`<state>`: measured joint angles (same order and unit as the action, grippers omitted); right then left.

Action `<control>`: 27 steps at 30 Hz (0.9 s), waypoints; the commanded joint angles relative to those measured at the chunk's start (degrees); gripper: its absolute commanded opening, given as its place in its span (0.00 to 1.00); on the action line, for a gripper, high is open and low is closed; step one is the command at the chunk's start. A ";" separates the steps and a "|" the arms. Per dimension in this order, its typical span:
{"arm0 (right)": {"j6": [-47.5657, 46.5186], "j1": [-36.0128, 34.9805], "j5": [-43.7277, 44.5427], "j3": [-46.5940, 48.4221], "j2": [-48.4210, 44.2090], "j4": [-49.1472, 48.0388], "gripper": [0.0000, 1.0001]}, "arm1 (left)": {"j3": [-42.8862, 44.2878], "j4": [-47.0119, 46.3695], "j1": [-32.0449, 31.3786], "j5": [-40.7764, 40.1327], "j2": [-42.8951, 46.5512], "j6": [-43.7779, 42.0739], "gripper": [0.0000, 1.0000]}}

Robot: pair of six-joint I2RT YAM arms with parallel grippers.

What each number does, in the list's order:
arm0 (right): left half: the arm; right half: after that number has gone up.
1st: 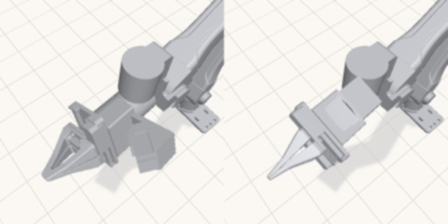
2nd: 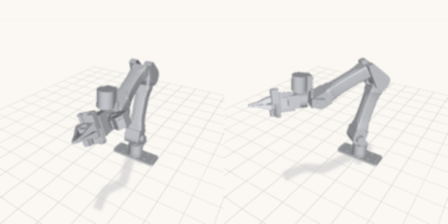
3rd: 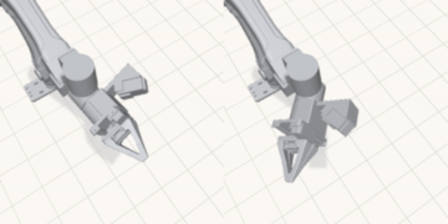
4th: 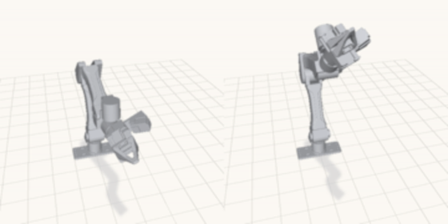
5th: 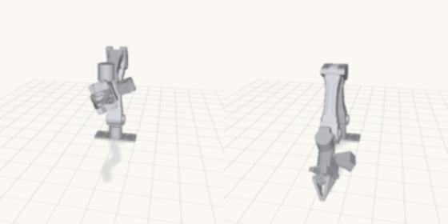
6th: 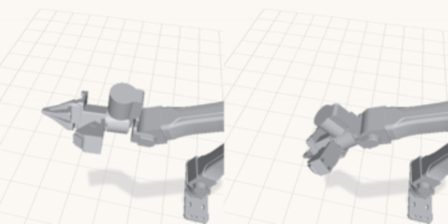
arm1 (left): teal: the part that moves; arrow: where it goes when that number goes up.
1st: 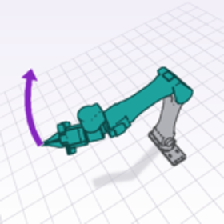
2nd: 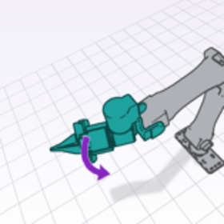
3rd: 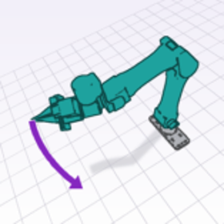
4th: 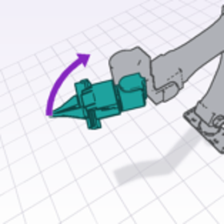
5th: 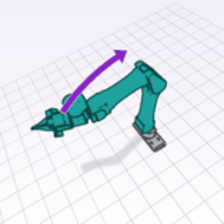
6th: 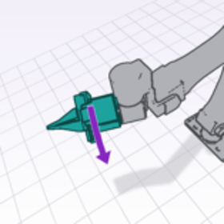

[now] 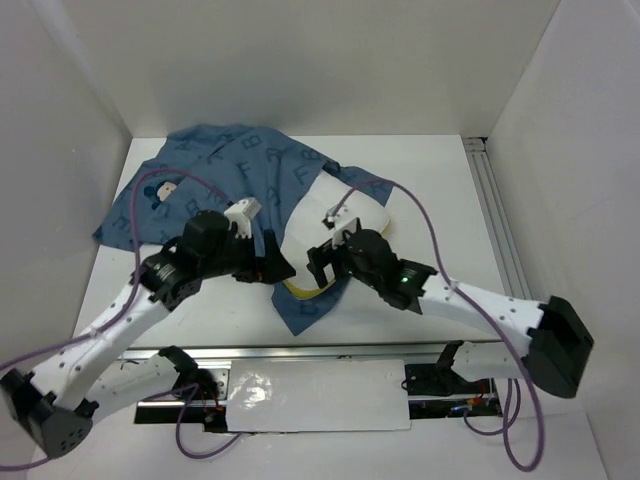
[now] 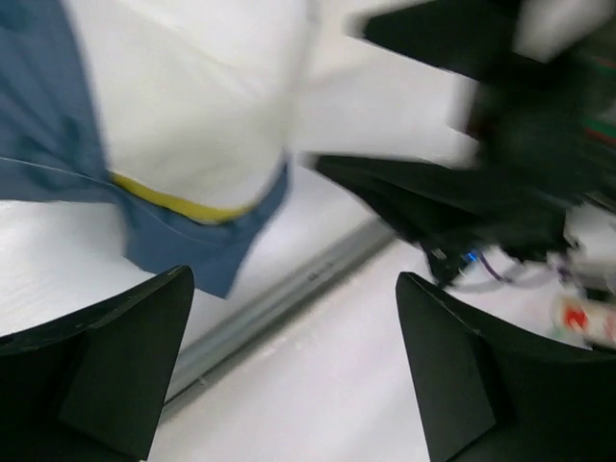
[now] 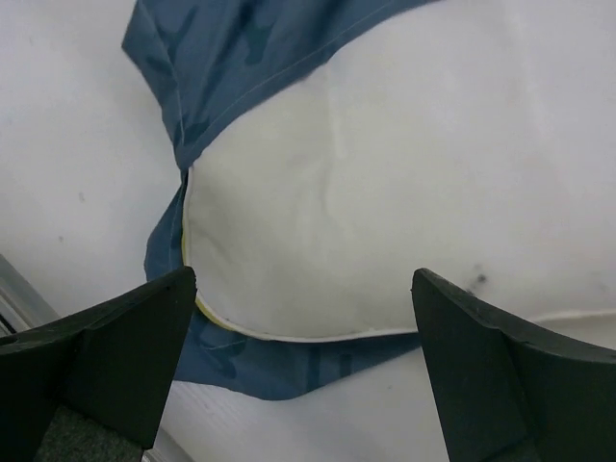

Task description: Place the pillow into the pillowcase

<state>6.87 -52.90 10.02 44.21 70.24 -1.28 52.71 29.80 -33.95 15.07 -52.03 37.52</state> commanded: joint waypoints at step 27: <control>-13.37 39.72 -36.92 21.35 23.09 -0.31 0.99 | 74.57 -11.51 2.31 -51.46 -83.50 -29.17 0.99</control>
<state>-1.87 -13.54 -22.98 61.36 91.64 0.05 127.59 26.96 -33.78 -32.27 -137.05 9.15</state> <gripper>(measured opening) 0.990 0.990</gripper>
